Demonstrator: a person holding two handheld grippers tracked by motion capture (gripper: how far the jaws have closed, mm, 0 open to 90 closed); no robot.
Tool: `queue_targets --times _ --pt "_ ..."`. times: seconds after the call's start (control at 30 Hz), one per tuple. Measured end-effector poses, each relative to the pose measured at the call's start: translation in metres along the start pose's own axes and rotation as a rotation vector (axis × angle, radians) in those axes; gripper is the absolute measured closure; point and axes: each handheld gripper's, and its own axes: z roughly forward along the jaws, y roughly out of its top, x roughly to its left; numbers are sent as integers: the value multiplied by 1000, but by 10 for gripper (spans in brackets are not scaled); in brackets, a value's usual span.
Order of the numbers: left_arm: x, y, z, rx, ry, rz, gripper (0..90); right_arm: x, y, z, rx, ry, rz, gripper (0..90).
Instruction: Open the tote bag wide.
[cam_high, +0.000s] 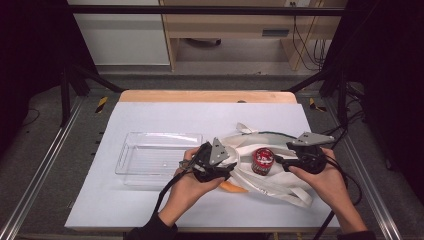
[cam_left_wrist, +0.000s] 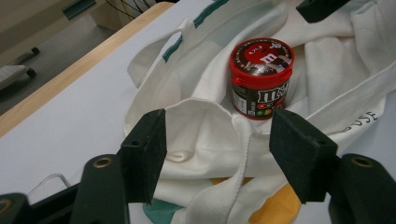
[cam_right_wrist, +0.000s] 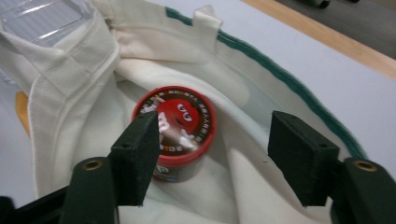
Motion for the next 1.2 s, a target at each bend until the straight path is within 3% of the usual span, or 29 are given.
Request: queue_targets --times 0.07,0.33,0.53,0.83,1.0,1.2 --pt "3 -1 -2 -1 5 -6 307 2 3 4 15 13 -20 311" --pt "15 -8 -14 -7 24 -30 228 14 12 27 86 76 -57 239" --pt "26 -22 -26 -11 47 -46 207 15 14 40 138 91 -70 211" --pt "41 -48 -43 -12 67 -93 197 12 12 46 186 123 -94 185" --pt "44 -54 -50 14 89 -71 190 11 12 51 215 147 -119 178" --pt "43 -56 -57 8 96 -73 187 10 14 60 251 172 -121 177"
